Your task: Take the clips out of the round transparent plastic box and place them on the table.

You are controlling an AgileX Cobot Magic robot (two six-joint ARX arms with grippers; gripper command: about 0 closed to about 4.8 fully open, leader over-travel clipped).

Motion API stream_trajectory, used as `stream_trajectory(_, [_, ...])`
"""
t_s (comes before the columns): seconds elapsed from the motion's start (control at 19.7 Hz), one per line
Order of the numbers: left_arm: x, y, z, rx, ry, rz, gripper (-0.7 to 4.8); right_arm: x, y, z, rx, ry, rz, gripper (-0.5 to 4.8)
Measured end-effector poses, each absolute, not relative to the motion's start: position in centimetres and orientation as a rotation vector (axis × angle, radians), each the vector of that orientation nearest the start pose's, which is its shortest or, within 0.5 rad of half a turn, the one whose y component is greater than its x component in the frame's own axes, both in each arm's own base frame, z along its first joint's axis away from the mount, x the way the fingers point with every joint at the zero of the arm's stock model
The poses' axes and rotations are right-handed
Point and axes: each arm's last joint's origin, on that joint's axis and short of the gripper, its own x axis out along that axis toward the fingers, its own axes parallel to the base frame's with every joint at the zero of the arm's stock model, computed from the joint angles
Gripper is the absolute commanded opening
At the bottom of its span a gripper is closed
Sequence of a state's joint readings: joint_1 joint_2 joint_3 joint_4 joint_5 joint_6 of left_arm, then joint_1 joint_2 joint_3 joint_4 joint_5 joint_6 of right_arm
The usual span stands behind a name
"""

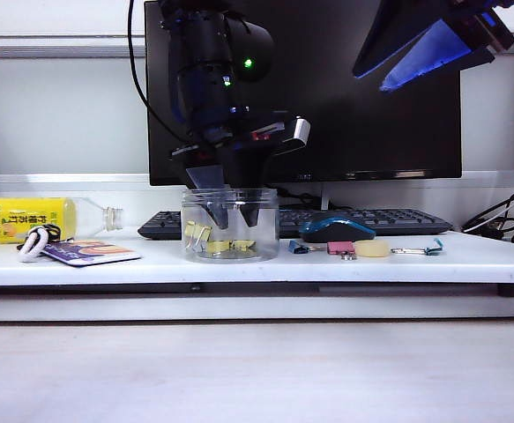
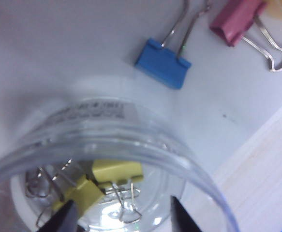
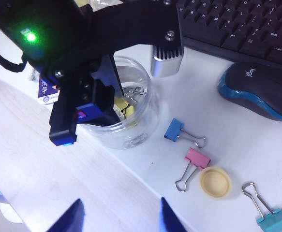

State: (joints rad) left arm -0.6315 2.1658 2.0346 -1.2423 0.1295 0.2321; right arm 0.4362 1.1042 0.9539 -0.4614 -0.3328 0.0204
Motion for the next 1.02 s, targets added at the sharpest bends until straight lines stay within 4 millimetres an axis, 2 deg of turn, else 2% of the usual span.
stream_trajectory(0.25, [35.3,-26.3,25.4,0.532,1.275,-0.797,2.56,20.7,10.7,30.4,-0.014,0.648,0.737,2.03])
stream_trajectory(0.41, [35.5,-26.5,24.3,0.537,1.301,-0.796,2.56,20.9,10.8,30.2,-0.016,0.659,0.736,2.03])
stream_trajectory(0.81, [35.7,-26.8,24.0,0.564,1.302,-0.776,2.55,21.0,10.7,30.3,-0.039,0.642,0.714,2.03])
stream_trajectory(1.02, [35.8,-26.8,23.8,0.595,1.298,-0.764,2.05,21.0,10.7,30.3,-0.051,0.638,0.7,2.03])
